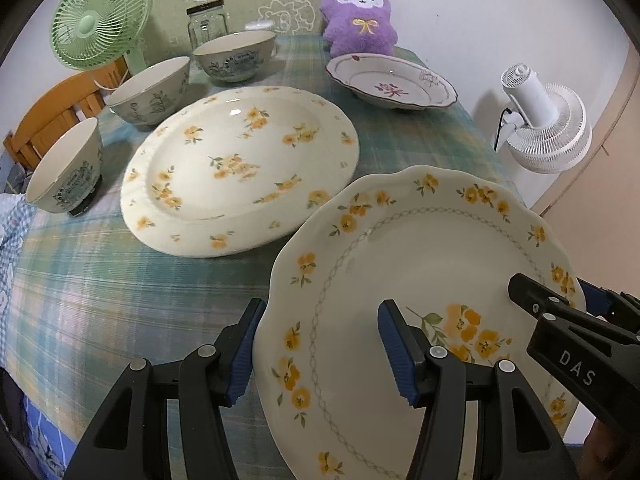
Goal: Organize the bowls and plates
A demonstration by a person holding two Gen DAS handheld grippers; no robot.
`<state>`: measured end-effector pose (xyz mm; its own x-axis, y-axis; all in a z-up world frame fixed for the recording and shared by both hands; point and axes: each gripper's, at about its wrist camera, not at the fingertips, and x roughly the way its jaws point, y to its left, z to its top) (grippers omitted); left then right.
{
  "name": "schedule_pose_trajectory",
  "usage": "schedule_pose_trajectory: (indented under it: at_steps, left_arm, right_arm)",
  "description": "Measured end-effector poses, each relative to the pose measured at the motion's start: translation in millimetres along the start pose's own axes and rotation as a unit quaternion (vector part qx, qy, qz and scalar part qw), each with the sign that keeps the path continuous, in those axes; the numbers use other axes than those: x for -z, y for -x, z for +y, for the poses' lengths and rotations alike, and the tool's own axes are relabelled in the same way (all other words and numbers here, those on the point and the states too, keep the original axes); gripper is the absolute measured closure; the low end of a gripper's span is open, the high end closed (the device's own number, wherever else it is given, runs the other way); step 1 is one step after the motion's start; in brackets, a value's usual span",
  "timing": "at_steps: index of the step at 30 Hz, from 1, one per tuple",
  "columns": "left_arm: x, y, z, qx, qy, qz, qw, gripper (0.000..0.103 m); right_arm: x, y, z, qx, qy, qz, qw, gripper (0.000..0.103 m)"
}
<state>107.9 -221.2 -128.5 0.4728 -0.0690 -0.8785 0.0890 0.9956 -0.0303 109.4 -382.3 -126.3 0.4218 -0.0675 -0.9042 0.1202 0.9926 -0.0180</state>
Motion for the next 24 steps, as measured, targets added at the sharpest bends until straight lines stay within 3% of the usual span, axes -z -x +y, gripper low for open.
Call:
schedule_pose_trajectory:
  at_steps: [16,20,24]
  left_arm:
    - [-4,-14,-5,-0.014,0.013,0.009,0.9998,0.045]
    - [-4,-15,-7,-0.005,0.011,0.009,0.9999,0.037]
    - [-6,-15,-6,0.0,0.019,0.01,0.9998,0.036]
  right_arm:
    - [-2,-18,-7,-0.014,0.004,0.013,1.0,0.043]
    - [-3,-20,-4,-0.022,0.012,0.017,1.0,0.035]
    - [-3,-20,-4,-0.032,0.013,0.016,0.999,0.034]
